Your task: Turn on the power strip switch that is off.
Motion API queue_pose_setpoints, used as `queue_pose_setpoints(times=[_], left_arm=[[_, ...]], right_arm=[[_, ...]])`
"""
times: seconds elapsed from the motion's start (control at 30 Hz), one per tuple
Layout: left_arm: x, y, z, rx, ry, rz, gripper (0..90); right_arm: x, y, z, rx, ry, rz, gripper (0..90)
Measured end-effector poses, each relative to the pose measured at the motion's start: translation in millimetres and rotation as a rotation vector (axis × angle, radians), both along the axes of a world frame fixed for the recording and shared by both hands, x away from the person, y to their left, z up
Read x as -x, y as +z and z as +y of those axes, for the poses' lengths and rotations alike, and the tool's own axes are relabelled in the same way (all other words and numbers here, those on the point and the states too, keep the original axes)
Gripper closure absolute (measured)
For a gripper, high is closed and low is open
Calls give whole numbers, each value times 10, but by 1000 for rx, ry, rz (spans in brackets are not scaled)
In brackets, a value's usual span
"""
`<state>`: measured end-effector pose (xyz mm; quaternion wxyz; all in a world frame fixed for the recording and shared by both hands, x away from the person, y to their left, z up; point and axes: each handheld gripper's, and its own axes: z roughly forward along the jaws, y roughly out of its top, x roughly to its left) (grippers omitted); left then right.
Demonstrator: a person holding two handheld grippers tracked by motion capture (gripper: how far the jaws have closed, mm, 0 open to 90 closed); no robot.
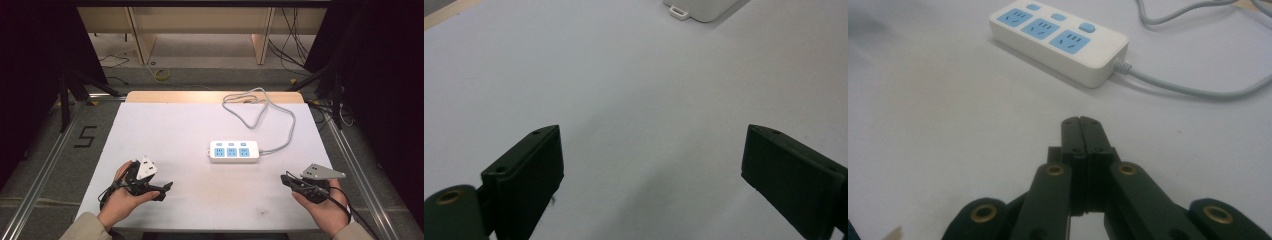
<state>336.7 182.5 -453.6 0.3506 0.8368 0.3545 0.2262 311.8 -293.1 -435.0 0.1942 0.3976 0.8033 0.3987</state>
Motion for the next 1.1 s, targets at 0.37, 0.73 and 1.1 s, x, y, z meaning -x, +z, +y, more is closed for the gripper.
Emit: queue_pose_setpoints(times=[0.37, 0.73, 1.1], left_arm=[[-3, 2, -3, -2, -3, -3, 96], [-4, 1, -11, 4, -3, -5, 96], [-7, 2, -14, 0, -3, -2, 96]], right_arm=[[-94, 37, 77, -9, 2, 15, 900], [-157, 62, 129, -12, 8, 15, 900], [-232, 84, 164, -6, 4, 15, 900]])
